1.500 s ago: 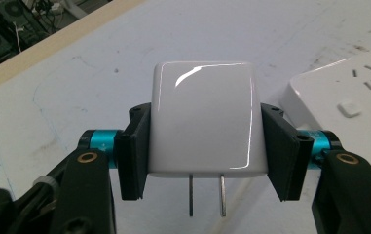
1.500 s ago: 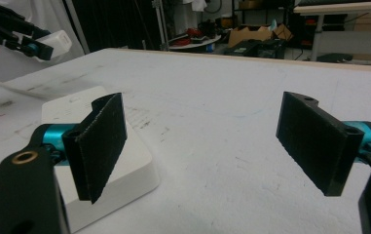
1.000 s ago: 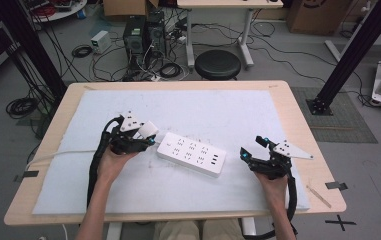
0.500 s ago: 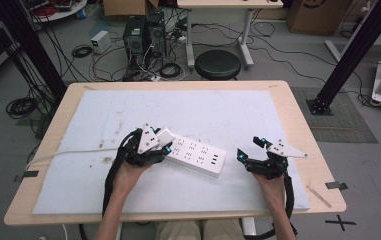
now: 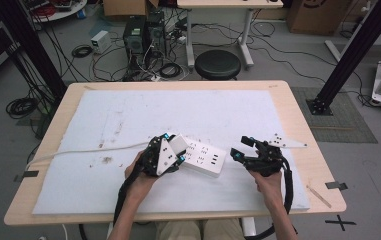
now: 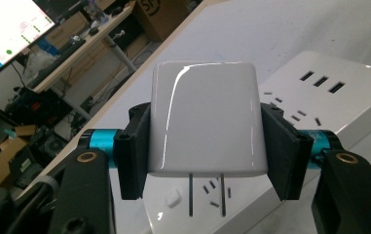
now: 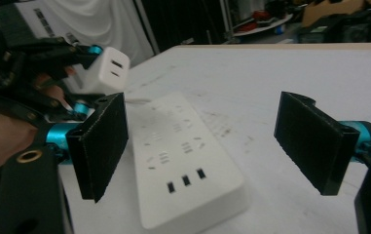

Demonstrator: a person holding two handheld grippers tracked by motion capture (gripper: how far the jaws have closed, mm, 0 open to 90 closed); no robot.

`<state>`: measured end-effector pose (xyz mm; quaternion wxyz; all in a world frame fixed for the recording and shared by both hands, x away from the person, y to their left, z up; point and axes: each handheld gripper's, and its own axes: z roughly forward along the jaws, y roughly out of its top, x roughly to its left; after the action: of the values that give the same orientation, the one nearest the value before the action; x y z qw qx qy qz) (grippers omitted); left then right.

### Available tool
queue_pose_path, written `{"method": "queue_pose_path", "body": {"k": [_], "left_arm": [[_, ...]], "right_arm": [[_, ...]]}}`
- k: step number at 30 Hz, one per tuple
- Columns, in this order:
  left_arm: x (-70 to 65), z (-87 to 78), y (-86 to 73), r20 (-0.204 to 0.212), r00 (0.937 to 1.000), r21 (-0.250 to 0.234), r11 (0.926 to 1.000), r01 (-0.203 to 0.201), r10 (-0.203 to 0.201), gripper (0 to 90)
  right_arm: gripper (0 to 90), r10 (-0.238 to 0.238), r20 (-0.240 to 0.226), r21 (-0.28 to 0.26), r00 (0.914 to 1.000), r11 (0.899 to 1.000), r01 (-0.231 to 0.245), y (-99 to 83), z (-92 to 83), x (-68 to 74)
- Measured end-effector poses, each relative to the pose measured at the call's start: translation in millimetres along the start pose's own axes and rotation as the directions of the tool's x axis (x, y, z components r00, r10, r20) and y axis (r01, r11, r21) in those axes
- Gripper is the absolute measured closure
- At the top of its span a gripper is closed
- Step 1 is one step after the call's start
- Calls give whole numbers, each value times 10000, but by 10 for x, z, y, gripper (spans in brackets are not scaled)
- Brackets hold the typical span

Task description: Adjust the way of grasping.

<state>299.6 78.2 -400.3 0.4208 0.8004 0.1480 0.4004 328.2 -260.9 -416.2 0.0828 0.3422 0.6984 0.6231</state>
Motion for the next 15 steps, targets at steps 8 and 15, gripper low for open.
{"method": "queue_pose_path", "body": {"k": [8, 15], "left_arm": [[-232, 85, 64, -418, 9946, -594, 9935, -974, 951, 424], [-416, 107, 107, -809, 9806, -1188, 9751, -1874, 1786, 424]], "right_arm": [[207, 3, -961, 657, 9954, 9978, 60, 116, 165, 121], [207, 166, -1429, 909, 9896, 9959, -36, 106, 213, 161]]}}
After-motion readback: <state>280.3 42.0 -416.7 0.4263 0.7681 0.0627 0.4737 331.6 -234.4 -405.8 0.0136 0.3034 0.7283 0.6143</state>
